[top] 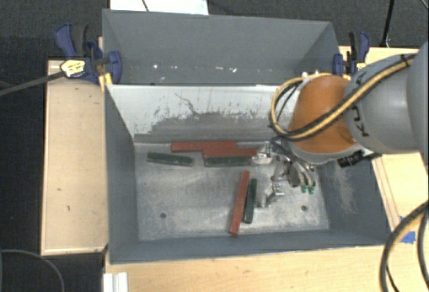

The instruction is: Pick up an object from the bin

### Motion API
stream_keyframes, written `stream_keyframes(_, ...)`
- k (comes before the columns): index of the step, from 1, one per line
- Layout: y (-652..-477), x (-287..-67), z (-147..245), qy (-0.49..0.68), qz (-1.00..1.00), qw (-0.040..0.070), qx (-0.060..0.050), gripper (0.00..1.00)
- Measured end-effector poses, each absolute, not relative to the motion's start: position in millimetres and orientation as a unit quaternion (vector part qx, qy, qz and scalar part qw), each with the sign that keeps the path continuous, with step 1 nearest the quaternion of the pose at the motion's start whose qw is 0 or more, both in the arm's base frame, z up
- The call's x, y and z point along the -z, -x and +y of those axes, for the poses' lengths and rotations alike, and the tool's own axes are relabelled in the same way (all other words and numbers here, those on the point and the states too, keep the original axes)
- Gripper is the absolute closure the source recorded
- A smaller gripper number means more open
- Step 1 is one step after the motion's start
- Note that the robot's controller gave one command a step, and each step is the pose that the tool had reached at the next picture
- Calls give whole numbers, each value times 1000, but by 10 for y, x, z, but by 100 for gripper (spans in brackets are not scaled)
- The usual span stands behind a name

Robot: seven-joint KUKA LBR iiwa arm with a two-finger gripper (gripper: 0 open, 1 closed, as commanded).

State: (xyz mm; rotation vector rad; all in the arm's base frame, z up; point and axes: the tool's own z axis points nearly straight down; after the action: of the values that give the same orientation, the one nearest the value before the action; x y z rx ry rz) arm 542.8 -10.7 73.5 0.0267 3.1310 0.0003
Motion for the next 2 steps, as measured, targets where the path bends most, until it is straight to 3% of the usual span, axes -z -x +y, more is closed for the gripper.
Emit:
stream_keyframes(1,-5429,-736,-107,-8,1000,5,0,0)
stream_keyframes(2,-5367,-755,0,68,998,4,1,0)
